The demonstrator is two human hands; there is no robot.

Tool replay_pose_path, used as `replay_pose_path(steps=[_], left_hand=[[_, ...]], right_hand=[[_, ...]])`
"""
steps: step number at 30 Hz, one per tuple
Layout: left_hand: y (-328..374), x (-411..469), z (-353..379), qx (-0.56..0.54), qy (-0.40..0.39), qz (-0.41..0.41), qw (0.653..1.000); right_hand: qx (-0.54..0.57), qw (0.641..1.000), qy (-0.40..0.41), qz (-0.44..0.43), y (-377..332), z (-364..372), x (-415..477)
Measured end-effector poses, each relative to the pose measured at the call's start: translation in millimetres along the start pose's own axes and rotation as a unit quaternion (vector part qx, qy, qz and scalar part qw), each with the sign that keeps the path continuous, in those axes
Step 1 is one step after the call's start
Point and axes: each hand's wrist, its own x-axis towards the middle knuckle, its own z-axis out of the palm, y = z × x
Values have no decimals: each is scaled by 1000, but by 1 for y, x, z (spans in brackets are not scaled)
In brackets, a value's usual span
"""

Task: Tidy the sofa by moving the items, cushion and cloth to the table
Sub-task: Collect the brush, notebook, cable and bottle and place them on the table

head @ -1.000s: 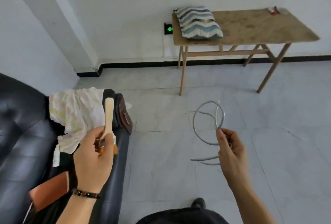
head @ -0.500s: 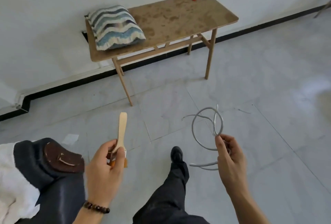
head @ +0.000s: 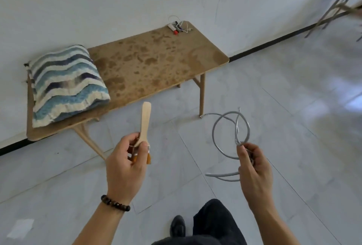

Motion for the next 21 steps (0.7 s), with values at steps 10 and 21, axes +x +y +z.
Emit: replay_pose_path(steps=[10,21], left_hand=[[20,180,160,24,-14,-75,997],[47,386,270,-13,37,-125,991]], right_hand=[[29,999,-26,19,4,60,261],[10,992,-118,-43,-92,160,535]])
